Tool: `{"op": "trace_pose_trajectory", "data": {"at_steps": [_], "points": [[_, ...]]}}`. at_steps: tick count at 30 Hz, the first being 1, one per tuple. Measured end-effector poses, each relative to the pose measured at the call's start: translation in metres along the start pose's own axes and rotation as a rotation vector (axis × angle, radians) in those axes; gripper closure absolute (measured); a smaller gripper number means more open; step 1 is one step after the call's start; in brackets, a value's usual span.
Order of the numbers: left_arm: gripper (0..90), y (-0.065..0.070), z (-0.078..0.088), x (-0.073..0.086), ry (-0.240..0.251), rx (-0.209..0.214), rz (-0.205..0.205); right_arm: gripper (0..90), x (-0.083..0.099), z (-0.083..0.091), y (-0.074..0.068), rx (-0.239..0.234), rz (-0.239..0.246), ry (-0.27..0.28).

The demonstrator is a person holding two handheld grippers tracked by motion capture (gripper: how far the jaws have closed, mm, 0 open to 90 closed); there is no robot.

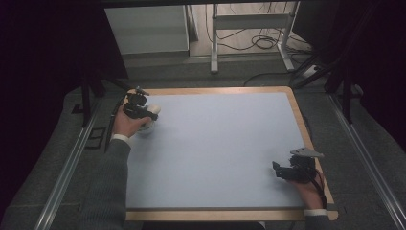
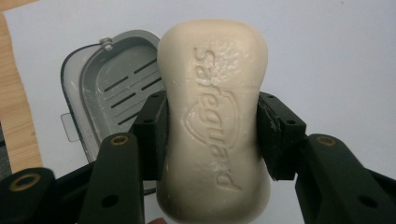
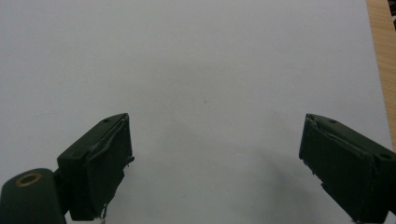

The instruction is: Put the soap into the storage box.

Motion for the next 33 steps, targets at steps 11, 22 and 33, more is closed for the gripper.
{"op": "trace_pose_trajectory", "data": {"at_steps": [11,22,33], "points": [[49.5,-0.019,-0.013,-0.002,-0.013,-0.024,0.069,9.3,0.001,0.0,0.001,0.003,0.001,-0.003],[49.5,-0.032,-0.027,-0.001,-0.027,-0.061,0.128,9.3,0.002,-0.001,0.002,0.009,0.004,-0.005],[40.1,-0.026,-0.028,-0.003,0.044,-0.023,0.142,9.3,0.002,-0.002,0.003,0.014,0.003,-0.009]]}}
Point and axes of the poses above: each handheld gripper's, and its own axes: z roughly backward along the jaws, x roughly out of its underside, y roughly to its right, the point moved 6 cm from there along -z, roughly forward along the jaws, and after that the axes turned 8 degrees about x, right-handed, at the moved point
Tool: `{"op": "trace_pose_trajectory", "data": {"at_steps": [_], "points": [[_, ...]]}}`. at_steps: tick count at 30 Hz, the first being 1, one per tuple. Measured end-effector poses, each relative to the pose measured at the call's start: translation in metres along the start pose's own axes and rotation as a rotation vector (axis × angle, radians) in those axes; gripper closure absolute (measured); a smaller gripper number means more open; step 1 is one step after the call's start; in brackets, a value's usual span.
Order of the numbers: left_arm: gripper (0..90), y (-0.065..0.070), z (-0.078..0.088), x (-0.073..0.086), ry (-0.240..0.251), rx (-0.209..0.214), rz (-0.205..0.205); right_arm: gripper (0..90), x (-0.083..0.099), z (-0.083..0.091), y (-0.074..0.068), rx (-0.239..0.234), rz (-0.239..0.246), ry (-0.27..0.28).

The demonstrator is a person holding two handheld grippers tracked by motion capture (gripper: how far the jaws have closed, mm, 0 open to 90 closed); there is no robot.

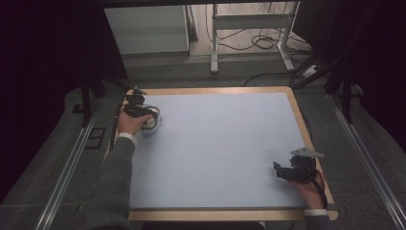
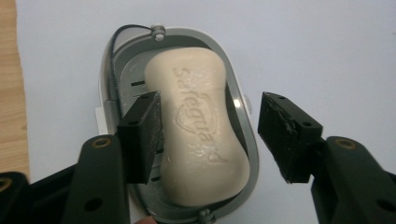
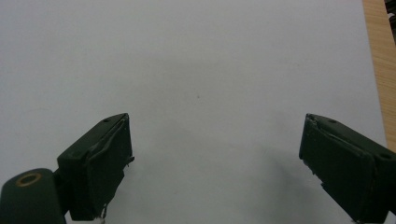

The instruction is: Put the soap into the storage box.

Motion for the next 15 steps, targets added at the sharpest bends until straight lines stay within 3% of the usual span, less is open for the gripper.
{"op": "trace_pose_trajectory", "data": {"at_steps": [10,15], "points": [[33.3,0.021,0.01,0.007,0.025,0.057,-0.058,9.3,0.0,0.002,0.0,0.002,0.003,0.004],[32.2,0.036,0.019,0.011,0.052,0.073,-0.139,9.3,-0.001,0.004,0.0,0.007,0.0,0.009]]}}
Point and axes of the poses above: each handheld gripper's, and its own axes: z roughly backward along the jaws, x roughly out of its underside, y roughly to its right, the point moved 6 cm from there along -z, roughly forward along the jaws, and after that the axes turned 8 degrees about x, right-handed, at the moved point
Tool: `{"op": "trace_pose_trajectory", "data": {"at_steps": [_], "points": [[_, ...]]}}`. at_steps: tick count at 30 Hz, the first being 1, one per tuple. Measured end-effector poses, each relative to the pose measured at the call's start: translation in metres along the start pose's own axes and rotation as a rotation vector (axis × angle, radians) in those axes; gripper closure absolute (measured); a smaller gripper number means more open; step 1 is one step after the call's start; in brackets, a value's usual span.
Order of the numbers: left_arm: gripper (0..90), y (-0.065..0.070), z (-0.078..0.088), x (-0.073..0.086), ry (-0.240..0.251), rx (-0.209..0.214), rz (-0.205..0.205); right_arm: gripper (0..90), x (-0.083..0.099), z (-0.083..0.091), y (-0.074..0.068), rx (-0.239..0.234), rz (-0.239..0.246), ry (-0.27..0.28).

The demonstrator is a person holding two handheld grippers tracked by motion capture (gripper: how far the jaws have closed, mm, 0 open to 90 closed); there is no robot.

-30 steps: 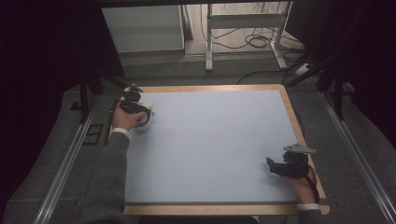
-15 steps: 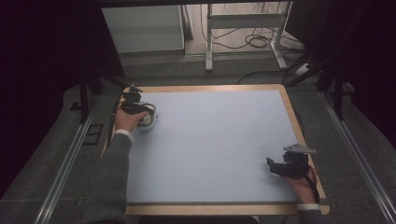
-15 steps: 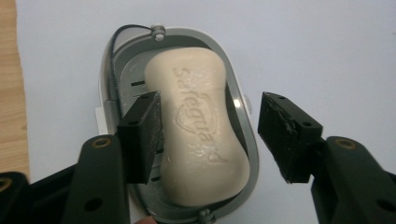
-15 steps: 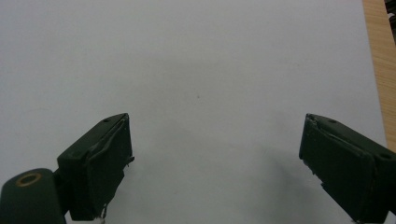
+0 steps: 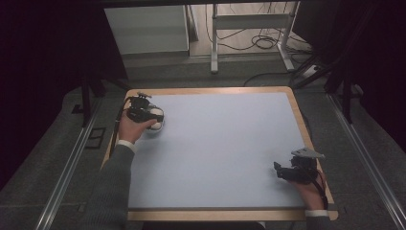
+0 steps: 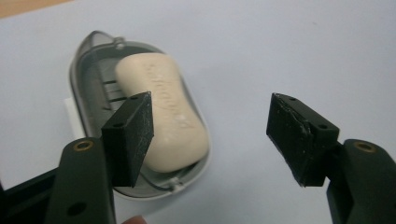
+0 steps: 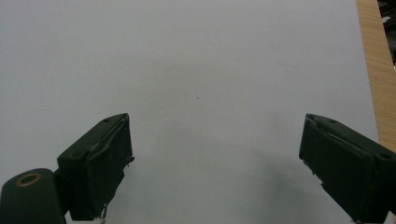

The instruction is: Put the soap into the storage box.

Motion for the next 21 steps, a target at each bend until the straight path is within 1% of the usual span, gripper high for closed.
{"op": "trace_pose_trajectory", "data": {"at_steps": [1,2,3,6,9,10,11,15,16,18,21], "points": [[32.1,0.004,0.001,0.001,0.001,0.008,-0.019,9.3,0.0,0.0,0.0,-0.002,0.0,0.0],[31.6,0.011,0.003,0.004,-0.001,0.03,-0.051,9.3,0.0,0.0,0.0,-0.002,0.001,0.001],[31.5,0.011,0.003,0.004,-0.001,0.03,-0.051,9.3,0.0,0.0,0.0,-0.002,0.002,0.001],[30.7,0.022,0.006,0.009,0.0,0.046,-0.097,9.3,0.0,0.0,-0.001,-0.003,0.004,0.0],[30.5,0.031,0.009,0.016,0.008,0.064,-0.126,9.3,0.0,0.0,-0.001,-0.004,0.006,0.001],[30.2,0.035,0.011,0.018,0.012,0.074,-0.142,9.3,0.0,0.0,-0.002,-0.002,0.009,0.0],[30.2,0.037,0.012,0.02,0.019,0.082,-0.146,9.3,0.0,0.0,-0.002,-0.002,0.009,0.0],[30.3,0.05,0.018,0.032,0.044,0.117,-0.184,9.3,0.0,0.0,-0.002,-0.001,0.01,0.0],[30.2,0.055,0.02,0.037,0.054,0.13,-0.195,9.3,0.0,0.0,-0.002,-0.001,0.01,0.0],[30.2,0.061,0.021,0.045,0.059,0.145,-0.211,9.3,0.001,0.0,-0.002,-0.002,0.009,-0.002],[30.2,0.071,0.024,0.059,0.071,0.166,-0.224,9.3,0.001,0.0,-0.003,-0.003,0.01,-0.002]]}}
Point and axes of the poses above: each handheld gripper's, and its own axes: z roughly backward along the jaws, x roughly out of its underside, y roughly to its right, the point moved 6 cm from there along -z, roughly forward along the jaws, and after that the axes turned 8 degrees about x, right-handed, at the moved point
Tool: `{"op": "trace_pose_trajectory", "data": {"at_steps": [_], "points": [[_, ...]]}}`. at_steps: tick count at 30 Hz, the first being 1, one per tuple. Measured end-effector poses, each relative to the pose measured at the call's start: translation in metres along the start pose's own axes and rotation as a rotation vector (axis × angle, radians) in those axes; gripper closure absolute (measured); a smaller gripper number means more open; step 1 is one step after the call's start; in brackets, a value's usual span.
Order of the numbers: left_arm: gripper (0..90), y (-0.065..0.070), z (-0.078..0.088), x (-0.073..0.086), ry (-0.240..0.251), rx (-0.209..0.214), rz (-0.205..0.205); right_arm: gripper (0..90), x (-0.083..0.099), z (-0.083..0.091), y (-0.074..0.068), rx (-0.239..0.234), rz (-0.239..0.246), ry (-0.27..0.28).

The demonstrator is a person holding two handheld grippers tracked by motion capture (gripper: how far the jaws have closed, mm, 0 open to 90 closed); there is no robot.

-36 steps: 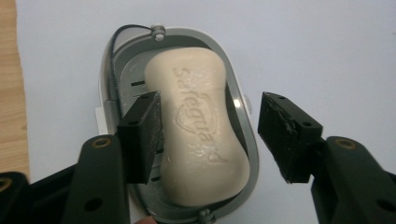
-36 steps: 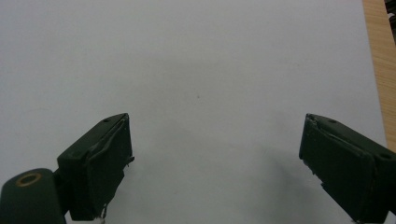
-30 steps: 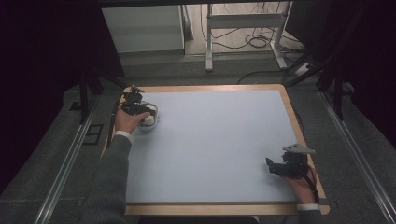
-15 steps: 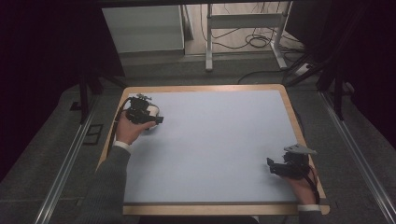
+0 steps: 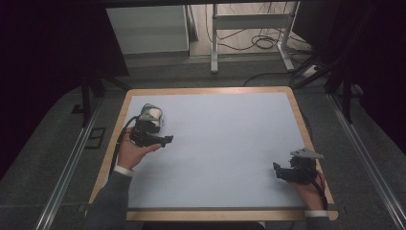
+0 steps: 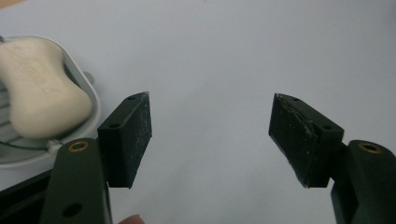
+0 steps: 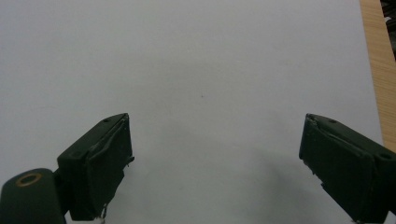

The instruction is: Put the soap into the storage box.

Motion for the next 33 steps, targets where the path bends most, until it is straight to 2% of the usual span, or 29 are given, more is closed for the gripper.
{"op": "trace_pose_trajectory", "data": {"at_steps": [1,3,4,5,6,9,12,21,23,33], "points": [[30.0,0.003,0.001,0.004,0.002,0.0,-0.009,9.3,0.0,0.0,0.0,0.0,0.0,0.0],[31.3,0.013,0.005,0.014,0.044,-0.03,-0.046,9.3,0.0,0.0,-0.002,0.0,0.004,0.0],[31.3,0.013,0.005,0.014,0.044,-0.03,-0.046,9.3,0.0,0.0,-0.002,-0.002,0.006,-0.002],[30.9,0.017,0.005,0.018,0.051,-0.014,-0.041,9.3,0.0,0.0,-0.002,-0.002,0.006,-0.003],[30.8,0.024,0.006,0.026,0.054,-0.018,-0.049,9.3,0.0,0.0,-0.002,-0.001,0.005,-0.003],[30.8,0.03,0.006,0.034,0.051,-0.001,-0.049,9.3,0.0,0.0,-0.002,0.0,0.006,-0.002],[30.8,0.034,0.007,0.046,0.055,0.025,-0.022,9.3,0.0,0.0,-0.002,0.001,0.005,-0.001],[31.3,0.035,0.005,0.068,0.051,0.04,0.009,9.3,0.001,0.001,-0.001,0.007,0.004,-0.002],[31.1,0.035,0.002,0.071,0.032,0.039,0.006,9.3,0.002,0.001,0.0,0.008,0.003,-0.002],[30.8,0.035,0.002,0.072,0.03,0.049,0.008,9.3,0.002,0.004,0.0,-0.003,0.007,0.014]]}}
Point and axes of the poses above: each handheld gripper's, and its own axes: z roughly backward along the jaws, x roughly out of its underside, y roughly to its right, the point moved 6 cm from there along -z, roughly forward along the jaws, and after that the axes turned 8 degrees about x, right-handed, at the moved point
